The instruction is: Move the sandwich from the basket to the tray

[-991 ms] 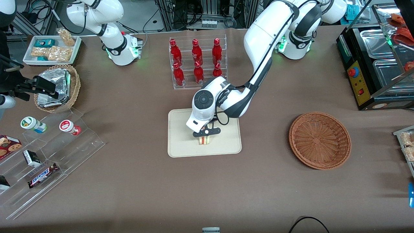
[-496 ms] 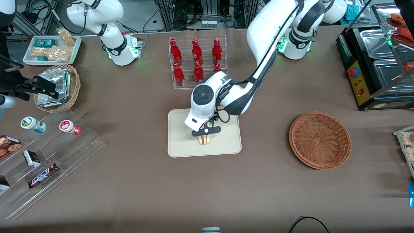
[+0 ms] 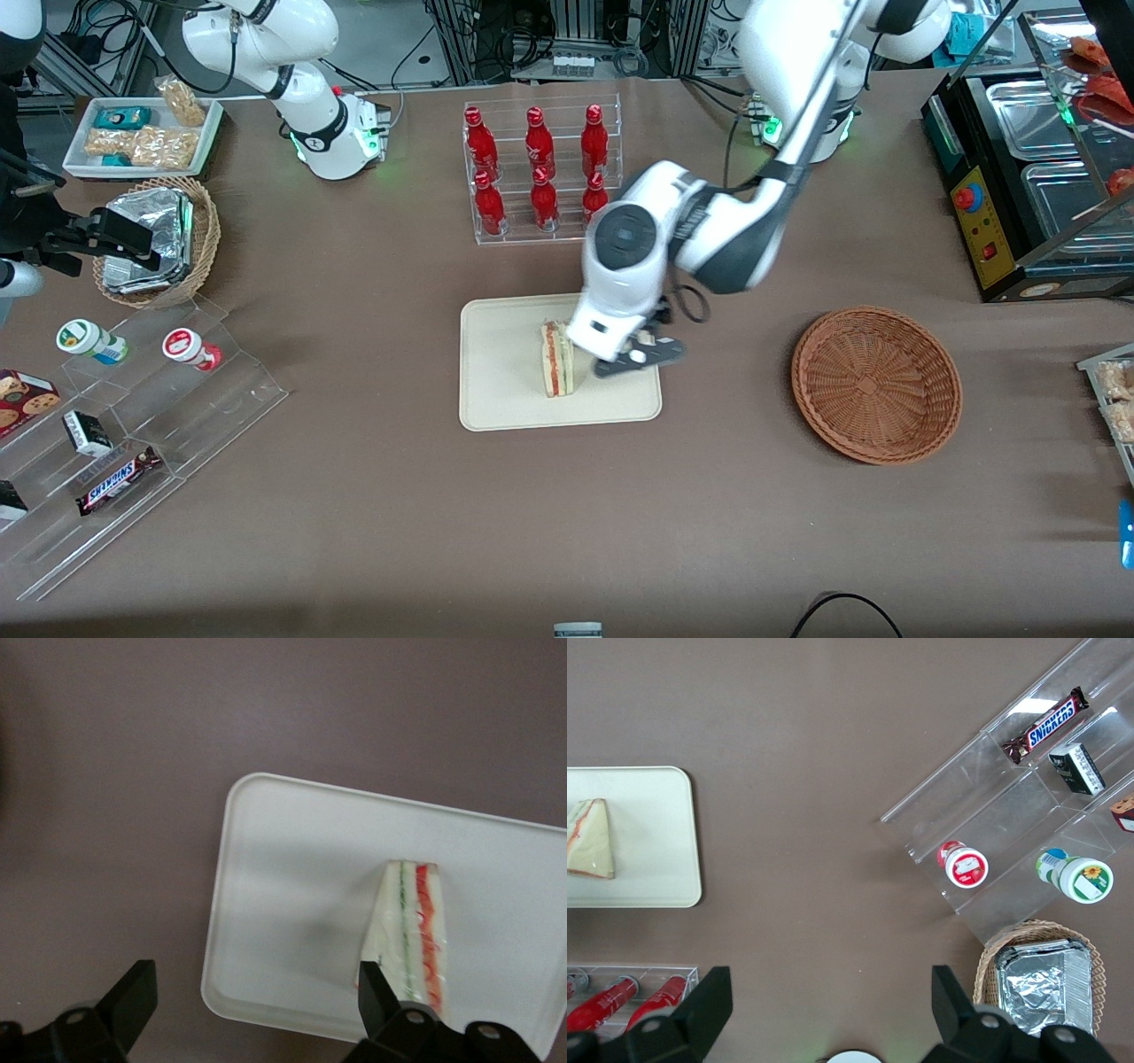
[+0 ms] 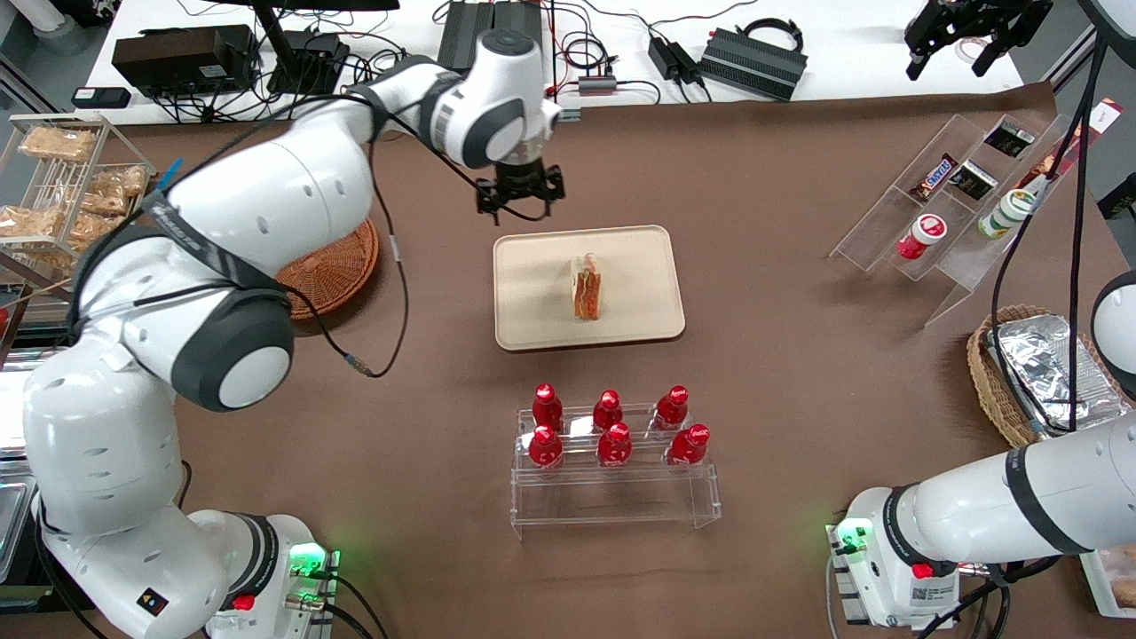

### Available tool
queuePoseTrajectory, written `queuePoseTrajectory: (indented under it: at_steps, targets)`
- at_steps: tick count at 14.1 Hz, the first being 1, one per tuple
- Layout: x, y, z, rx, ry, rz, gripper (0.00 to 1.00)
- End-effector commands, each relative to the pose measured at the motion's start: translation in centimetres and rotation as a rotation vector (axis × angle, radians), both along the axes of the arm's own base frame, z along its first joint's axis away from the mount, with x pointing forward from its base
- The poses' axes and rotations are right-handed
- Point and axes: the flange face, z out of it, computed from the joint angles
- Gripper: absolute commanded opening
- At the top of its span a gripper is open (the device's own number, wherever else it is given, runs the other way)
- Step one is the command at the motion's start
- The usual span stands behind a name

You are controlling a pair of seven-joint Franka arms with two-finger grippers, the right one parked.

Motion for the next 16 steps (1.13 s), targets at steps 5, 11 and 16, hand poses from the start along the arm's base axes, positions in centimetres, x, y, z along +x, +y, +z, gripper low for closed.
queuePoseTrajectory:
  at_steps: [5, 11, 16]
  targets:
    - [0.9, 16.2, 4.1, -0.009, 0.045, -0.138, 1.0]
    - [-0.2, 26.1, 10.7, -0.033, 0.095, -0.287, 1.0]
    - [-1.4, 34.5, 16.7, -0.063, 0.067, -0.353, 1.0]
